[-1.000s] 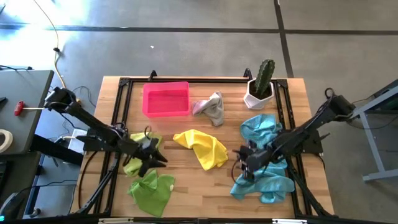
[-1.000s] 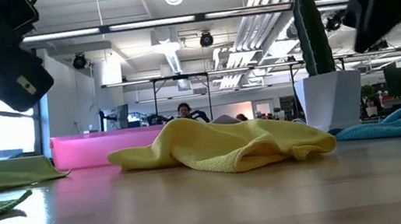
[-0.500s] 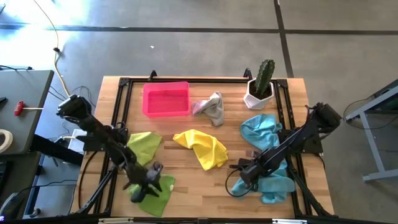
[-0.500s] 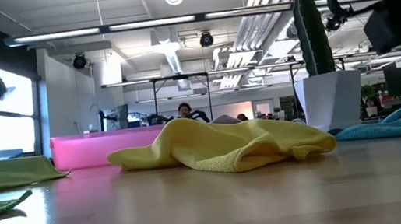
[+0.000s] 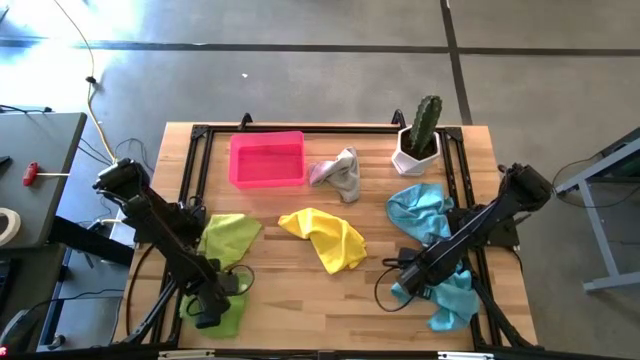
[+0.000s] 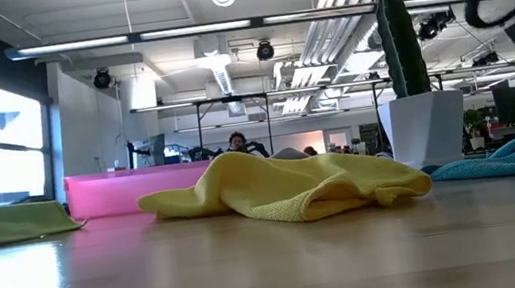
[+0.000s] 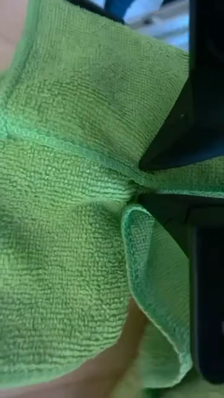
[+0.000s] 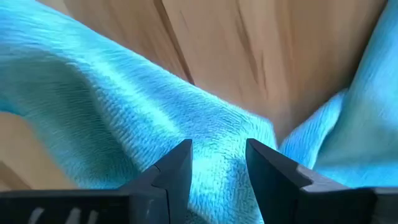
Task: Fold microfiber towels
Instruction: Fold the yellow towel on the table
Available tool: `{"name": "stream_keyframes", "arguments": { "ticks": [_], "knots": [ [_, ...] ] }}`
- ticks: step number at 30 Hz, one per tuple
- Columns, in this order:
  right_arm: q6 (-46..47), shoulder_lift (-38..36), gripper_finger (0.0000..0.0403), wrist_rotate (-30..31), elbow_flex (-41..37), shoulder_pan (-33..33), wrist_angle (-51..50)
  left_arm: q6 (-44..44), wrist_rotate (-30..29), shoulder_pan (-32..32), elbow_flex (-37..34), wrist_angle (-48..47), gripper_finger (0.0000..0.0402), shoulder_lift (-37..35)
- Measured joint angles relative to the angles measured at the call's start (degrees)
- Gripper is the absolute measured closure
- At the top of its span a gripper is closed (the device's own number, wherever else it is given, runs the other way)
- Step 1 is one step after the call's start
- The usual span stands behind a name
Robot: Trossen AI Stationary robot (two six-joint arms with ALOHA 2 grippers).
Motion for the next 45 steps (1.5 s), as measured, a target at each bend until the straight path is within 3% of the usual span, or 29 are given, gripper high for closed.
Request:
{"name": "stream_keyframes", "arguments": {
  "ticks": [3,8,13,18,24,30,36,45],
  "knots": [
    [-4.5,0.0,0.0261,6.2,3.7,-0.2,1.2,0.0,-0.8,-0.6,0.0,0.9,0.0349,-0.1],
    [-10.4,-0.1,0.0261,22.6,7.6,-0.7,5.4,2.7,-7.2,-0.1,2.7,-1.2,0.0353,-1.8],
    [-10.4,0.3,0.0261,30.2,7.7,-1.9,10.3,4.4,-17.3,0.2,7.4,-5.1,0.0353,-3.7],
    [-11.7,2.0,0.0261,34.3,3.4,-2.4,21.9,12.2,-28.2,1.0,9.2,-1.6,0.0353,-3.6],
    [-11.3,4.3,0.0261,39.0,-3.9,-2.4,37.9,25.9,-33.4,3.1,9.2,8.1,0.0352,-3.3],
    [-12.2,7.4,0.0261,38.7,-9.3,-2.5,52.1,35.1,-35.5,5.5,9.2,13.6,0.0352,-3.3],
    [-18.9,11.5,0.0261,39.4,-9.5,-2.3,52.8,42.6,-35.6,7.4,9.1,16.6,0.0352,-3.3],
    [-19.4,14.6,0.0261,45.6,-9.4,-2.0,55.5,47.5,-35.5,9.5,9.1,19.1,0.0352,-3.3]
  ]
}}
